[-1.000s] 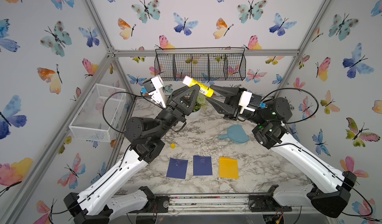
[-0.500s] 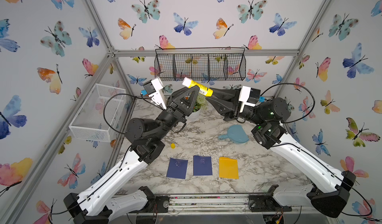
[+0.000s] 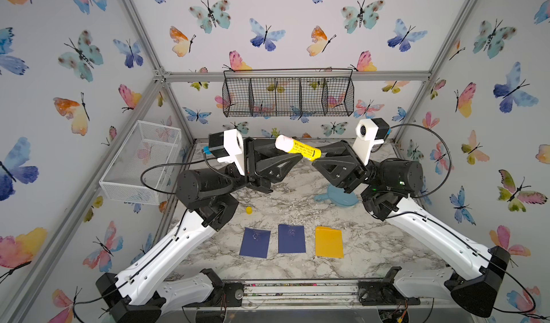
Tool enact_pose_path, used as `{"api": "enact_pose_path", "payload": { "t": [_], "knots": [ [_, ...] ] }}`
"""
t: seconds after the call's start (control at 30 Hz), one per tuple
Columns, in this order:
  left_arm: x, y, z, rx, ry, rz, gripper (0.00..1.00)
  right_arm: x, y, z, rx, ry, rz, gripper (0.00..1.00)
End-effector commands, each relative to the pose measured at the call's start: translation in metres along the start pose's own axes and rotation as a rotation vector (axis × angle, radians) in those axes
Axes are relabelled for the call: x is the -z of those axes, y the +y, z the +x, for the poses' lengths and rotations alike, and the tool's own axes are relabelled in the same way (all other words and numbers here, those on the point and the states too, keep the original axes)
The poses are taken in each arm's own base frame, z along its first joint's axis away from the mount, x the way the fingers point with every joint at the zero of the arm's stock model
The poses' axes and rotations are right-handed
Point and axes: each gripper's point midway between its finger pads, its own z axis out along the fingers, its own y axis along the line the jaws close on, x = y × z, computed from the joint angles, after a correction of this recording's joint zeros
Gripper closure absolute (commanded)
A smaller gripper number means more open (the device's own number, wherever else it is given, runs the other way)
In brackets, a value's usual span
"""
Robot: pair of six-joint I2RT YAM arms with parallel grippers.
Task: Seal the envelope with a glue stick
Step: Unscrew the glue stick.
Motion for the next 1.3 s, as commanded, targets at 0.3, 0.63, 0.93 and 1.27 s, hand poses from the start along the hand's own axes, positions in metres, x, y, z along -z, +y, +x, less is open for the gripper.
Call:
{"api": "enact_pose_path", "payload": {
  "t": [0.3,0.63,0.93,1.27],
  "knots": [
    [0.002,-0.003,-0.013,-0.086,-0.017,-0.024,1.00,0.006,-0.004,-0.003,0.072,0.017,0.105,0.54],
    [0.034,0.065,-0.006,0.329,-0.145,-0.463,1.00,0.006,-0.031,-0.026,0.612,0.034,0.293,0.40],
    [0.042,0.077,0.006,0.531,-0.221,-0.507,1.00,-0.006,-0.051,-0.026,0.918,0.113,0.297,0.48],
    [0.041,0.077,-0.003,0.533,-0.242,-0.505,1.00,-0.003,-0.069,-0.018,0.923,0.157,0.344,0.58]
  ]
}}
